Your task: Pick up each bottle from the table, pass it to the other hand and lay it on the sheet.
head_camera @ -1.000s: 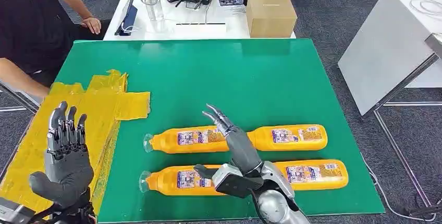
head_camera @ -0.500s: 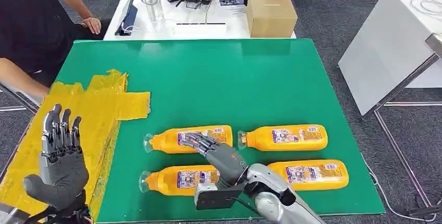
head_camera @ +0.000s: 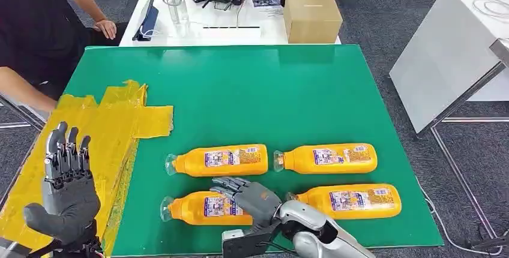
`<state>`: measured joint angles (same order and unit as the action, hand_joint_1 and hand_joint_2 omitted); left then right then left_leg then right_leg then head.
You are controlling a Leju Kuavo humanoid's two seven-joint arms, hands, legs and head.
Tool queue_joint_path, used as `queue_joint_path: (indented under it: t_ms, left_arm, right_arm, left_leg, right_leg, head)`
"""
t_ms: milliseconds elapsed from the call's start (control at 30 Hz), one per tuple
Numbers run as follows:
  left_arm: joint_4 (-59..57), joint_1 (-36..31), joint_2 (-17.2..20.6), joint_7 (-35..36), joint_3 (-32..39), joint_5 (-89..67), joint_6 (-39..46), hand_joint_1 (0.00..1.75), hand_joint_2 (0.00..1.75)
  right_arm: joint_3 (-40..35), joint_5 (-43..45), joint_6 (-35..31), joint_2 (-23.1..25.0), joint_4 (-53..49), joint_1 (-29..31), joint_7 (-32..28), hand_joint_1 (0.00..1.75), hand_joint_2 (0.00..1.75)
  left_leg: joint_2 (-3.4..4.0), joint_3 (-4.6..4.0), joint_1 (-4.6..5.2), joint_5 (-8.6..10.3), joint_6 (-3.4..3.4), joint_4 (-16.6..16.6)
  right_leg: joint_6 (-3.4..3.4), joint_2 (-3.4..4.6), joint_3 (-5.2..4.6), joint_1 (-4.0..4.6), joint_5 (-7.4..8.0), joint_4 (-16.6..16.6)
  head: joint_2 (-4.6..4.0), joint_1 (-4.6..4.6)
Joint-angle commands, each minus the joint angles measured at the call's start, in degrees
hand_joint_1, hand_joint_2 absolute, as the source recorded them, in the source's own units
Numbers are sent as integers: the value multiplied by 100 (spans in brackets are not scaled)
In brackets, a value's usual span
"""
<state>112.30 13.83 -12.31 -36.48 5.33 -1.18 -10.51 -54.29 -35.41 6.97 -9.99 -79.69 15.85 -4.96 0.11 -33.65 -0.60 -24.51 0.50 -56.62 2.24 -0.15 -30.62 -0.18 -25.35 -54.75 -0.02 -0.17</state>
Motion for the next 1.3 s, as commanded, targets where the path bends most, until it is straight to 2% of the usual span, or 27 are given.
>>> queue_joint_path:
  t_ms: [33, 333, 500, 633, 867, 900, 1033, 1067, 1100, 1300]
  left_arm:
    - [-257, -25, -62, -15, 185, 47, -52, 0, 0]
    - [-254, -17, -75, -15, 191, 49, -55, 0, 0]
    - [-131, 107, -167, -22, 220, 30, -72, 0, 0]
    - [-70, 162, -233, 2, 263, 36, -124, 0, 0]
    - [-178, 0, -218, 122, 191, 95, -102, 0, 0]
    - [-184, -10, -216, 124, 185, 101, -91, 0, 0]
    - [-199, -37, -210, 130, 178, 107, -89, 0, 0]
    - [-199, -35, -204, 130, 175, 109, -93, 0, 0]
    - [-209, -46, -200, 138, 173, 131, -96, 0, 0]
    - [-298, -127, -159, 157, 170, 191, -104, 0, 0]
  right_arm:
    - [-754, -69, 80, -122, 610, 484, 188, 0, 175]
    - [-823, -151, 60, -79, 695, 522, 263, 0, 175]
    - [-1212, -1001, -323, 216, 1222, 601, 695, 0, 175]
    - [-1466, -1626, -340, 448, 1742, 728, 1010, 0, 175]
    - [-1921, -2133, 24, 645, 2962, 1194, 743, 0, 175]
    - [-1971, -2149, 46, 657, 3021, 1219, 724, 16, 175]
    - [-2025, -2161, 95, 663, 3064, 1261, 680, 16, 175]
    - [-2025, -2132, 133, 672, 3072, 1265, 667, 140, 175]
    - [-2093, -2135, 223, 668, 3087, 1305, 639, 175, 175]
    - [-2184, -1822, 449, 721, 3214, 1499, 514, 175, 175]
  left_leg:
    - [9, 24, 0, -7, 0, 7]
    - [6, 17, 1, -4, 0, 7]
    - [12, 42, -1, -13, 0, 11]
    - [14, 29, -2, -8, -1, 10]
    - [14, 43, -3, 0, -3, 13]
    - [15, 51, -3, 0, -3, 12]
    - [18, 88, -5, -13, -11, 14]
    - [19, 94, -5, -16, -11, 16]
    - [18, 102, -7, -18, -10, 15]
    - [25, 132, -7, -18, -10, 17]
  right_leg:
    - [-3, 11, 20, 0, -4, 7]
    - [-2, 7, 14, 0, -2, 6]
    - [-5, 15, 36, 1, -8, 12]
    - [-5, 15, 23, 2, -3, 10]
    - [-6, 8, 30, 4, 3, 13]
    - [-5, 8, 35, 4, 3, 13]
    - [-21, 6, 13, 10, -4, 14]
    - [-21, 7, 15, 10, -4, 16]
    - [-20, 6, 23, 12, -6, 17]
    - [-19, 11, 51, 11, -6, 19]
  head:
    - [0, 0]
    - [0, 0]
    - [0, 0]
    - [0, 2]
    - [0, 2]
    - [0, 4]
    - [0, 0]
    - [0, 0]
    - [0, 0]
    - [0, 2]
